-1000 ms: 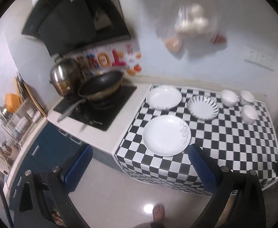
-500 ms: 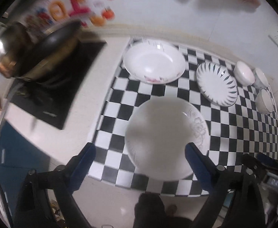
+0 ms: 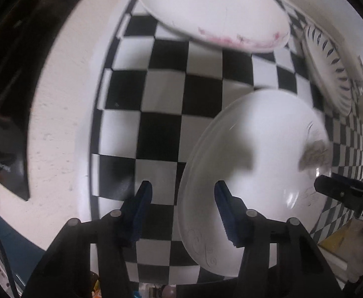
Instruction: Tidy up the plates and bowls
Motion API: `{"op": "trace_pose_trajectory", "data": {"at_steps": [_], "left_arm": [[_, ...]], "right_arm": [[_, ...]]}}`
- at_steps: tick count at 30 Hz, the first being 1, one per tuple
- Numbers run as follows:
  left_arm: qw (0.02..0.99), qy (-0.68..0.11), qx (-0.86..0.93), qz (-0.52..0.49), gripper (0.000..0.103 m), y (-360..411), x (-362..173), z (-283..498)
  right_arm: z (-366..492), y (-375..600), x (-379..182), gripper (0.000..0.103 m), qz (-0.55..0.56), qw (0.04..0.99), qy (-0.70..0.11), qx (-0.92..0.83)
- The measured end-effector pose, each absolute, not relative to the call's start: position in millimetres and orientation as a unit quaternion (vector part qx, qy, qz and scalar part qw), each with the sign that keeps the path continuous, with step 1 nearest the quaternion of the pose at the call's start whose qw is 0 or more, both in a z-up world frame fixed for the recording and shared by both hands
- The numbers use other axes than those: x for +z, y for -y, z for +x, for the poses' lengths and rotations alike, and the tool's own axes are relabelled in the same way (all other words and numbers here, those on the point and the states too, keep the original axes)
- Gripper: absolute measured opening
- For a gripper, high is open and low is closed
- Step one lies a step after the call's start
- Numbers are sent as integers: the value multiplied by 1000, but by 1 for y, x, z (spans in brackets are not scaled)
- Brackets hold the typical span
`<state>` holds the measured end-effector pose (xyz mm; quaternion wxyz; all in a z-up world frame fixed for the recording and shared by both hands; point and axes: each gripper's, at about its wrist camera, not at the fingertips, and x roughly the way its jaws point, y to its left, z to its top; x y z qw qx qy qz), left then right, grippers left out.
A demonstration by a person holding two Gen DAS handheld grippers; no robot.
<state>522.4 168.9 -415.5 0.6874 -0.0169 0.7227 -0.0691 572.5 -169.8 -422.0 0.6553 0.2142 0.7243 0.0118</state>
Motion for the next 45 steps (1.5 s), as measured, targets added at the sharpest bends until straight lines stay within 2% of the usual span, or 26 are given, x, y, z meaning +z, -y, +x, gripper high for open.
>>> {"op": "trace_pose_trajectory", "data": {"at_steps": [2,3,4,5,6,8,16,32,45], "left_arm": [[682,-726,-84,-33,38,-167,-419,521],[681,-726,-88,-39,36,-166,-419,520],[683,-724,-89,-39,30,-164,-417,519],[684,-723,-90,-39,31,-162,-416,518],[686,-722,-86,-39,31,-161,-415,518],[689,-719,-79,-47,31,-159,-416,519],[691,-718,-73,-40,31,-143,-410,507],[711,-693,-119,-14,31,-38,-365,503],[699,-694,-171,15,31,41,-376,494]], "right_arm": [[575,164,-433,69,213,643,-735,13],[575,161,-436,69,213,638,-740,13],[576,158,-435,58,207,644,-736,14],[577,156,-436,44,206,641,-739,17],[577,155,-437,41,199,641,-742,10],[577,152,-438,27,179,643,-745,-2],[574,154,-438,25,169,645,-745,18],[550,196,-402,22,204,678,-706,6],[510,231,-394,22,242,683,-687,-45]]}}
